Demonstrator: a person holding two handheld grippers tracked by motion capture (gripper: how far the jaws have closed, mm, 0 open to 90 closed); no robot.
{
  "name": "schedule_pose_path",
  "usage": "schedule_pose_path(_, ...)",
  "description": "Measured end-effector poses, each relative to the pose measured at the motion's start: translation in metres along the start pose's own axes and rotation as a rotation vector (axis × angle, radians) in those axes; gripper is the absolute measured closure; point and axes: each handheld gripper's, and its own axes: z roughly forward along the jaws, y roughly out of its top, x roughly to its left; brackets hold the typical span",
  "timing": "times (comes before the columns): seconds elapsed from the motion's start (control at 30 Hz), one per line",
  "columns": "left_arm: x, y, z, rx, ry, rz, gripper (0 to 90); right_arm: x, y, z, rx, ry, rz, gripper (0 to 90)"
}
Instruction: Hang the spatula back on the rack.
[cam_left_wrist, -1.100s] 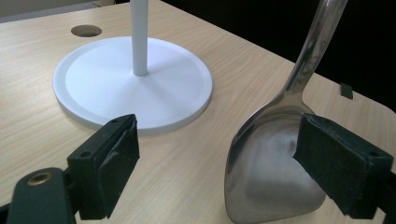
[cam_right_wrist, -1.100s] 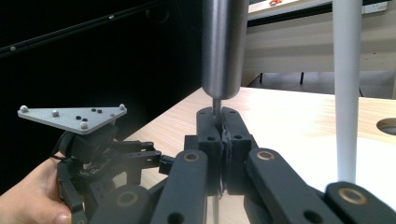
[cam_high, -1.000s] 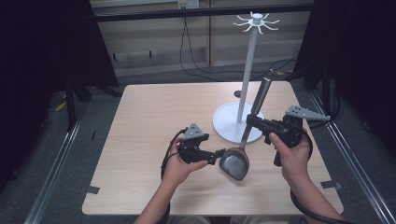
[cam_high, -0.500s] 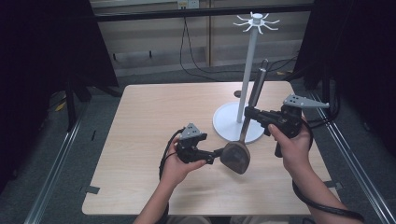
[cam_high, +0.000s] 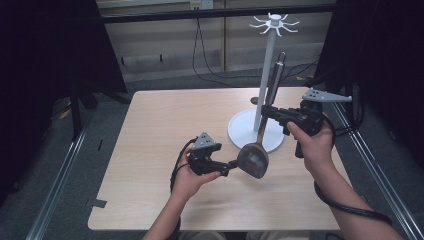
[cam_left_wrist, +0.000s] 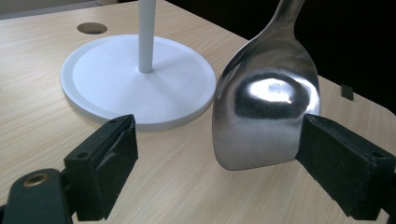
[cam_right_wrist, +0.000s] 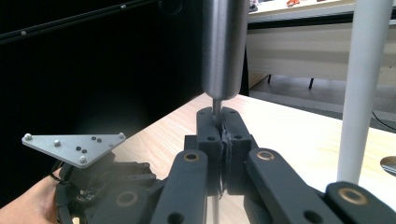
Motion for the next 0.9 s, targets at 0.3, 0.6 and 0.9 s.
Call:
schedule_pose_path(0.3, 0.001, 0.0, 0.0, 0.002, -0.004, -0.002, 12.3, -0.003, 0.011, 0.005, 0.0, 0.01, -0.013, 88.3)
schedule_pose_path(0.6, 0.002, -0.001, -0.001, 0.005, 0.002, -0.005, 12.2, -0.006, 0.02, 0.009, -0.006, 0.021, -0.011, 88.3)
schedule_pose_path(0.9, 0.002, -0.001, -0.001, 0.007, 0.004, 0.002, 12.1, -0.015, 0.025, 0.014, -0.005, 0.021, 0.01, 88.3)
